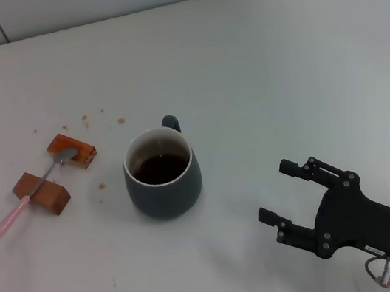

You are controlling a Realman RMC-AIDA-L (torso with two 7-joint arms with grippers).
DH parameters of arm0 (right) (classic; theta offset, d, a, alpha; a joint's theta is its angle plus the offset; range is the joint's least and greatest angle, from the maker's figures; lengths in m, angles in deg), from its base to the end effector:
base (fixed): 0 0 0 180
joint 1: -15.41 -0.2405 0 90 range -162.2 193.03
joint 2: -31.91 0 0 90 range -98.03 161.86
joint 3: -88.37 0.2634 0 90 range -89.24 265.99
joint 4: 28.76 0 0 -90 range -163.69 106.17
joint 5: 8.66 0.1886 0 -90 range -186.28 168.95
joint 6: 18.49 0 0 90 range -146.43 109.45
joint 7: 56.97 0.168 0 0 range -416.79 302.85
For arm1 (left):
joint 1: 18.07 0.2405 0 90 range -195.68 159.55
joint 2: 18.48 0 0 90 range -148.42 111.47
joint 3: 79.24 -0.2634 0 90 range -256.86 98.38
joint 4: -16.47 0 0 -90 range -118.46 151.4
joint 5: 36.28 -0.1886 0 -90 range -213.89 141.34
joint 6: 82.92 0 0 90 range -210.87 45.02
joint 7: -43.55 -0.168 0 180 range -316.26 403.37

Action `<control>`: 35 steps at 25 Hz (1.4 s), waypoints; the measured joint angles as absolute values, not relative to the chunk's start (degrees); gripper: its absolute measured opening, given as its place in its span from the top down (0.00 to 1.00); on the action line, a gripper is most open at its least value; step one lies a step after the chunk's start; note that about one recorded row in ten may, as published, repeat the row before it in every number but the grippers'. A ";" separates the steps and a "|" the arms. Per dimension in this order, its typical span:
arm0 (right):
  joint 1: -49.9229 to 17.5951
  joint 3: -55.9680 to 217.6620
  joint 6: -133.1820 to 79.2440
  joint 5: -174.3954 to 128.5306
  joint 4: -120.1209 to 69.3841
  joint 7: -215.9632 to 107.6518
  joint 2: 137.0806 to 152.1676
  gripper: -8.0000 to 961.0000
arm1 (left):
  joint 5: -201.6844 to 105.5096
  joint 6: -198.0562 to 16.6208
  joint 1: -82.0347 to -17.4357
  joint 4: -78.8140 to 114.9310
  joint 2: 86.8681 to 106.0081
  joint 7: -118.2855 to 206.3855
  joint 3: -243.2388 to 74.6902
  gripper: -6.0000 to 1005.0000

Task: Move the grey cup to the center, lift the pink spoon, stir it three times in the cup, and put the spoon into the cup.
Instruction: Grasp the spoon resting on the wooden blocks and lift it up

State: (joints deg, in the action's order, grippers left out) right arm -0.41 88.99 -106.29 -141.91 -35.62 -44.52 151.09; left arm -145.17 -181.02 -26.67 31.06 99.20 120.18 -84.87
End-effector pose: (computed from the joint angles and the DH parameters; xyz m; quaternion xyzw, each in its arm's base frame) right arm 0.2748 0.2065 -0.0945 -0.8795 0.1052 0.3514 0.3031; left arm -0.3471 0.2098 0.0147 -0.6759 -0.4725 -0.4859 0.2895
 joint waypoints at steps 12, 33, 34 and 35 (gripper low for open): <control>-1.14 88.99 -104.98 -141.91 -35.85 -44.32 151.09 0.21 | -145.17 -178.99 -25.61 30.95 98.86 124.35 -82.46 0.20; -1.81 88.46 -104.17 -142.08 -36.03 -44.11 151.09 0.21 | -145.88 -173.79 -24.32 29.81 99.36 129.55 -81.55 0.20; -1.81 88.46 -104.17 -142.08 -36.01 -44.10 151.09 0.21 | -145.93 -173.56 -24.30 29.81 99.36 129.71 -81.57 0.20; -1.81 88.46 -104.17 -142.08 -35.98 -44.05 151.09 0.21 | -146.04 -173.27 -24.28 29.79 99.37 129.89 -81.59 0.20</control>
State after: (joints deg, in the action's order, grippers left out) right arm -1.81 88.46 -104.17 -142.08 -35.98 -44.05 151.09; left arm -146.04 -173.27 -24.28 29.79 99.37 129.89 -81.59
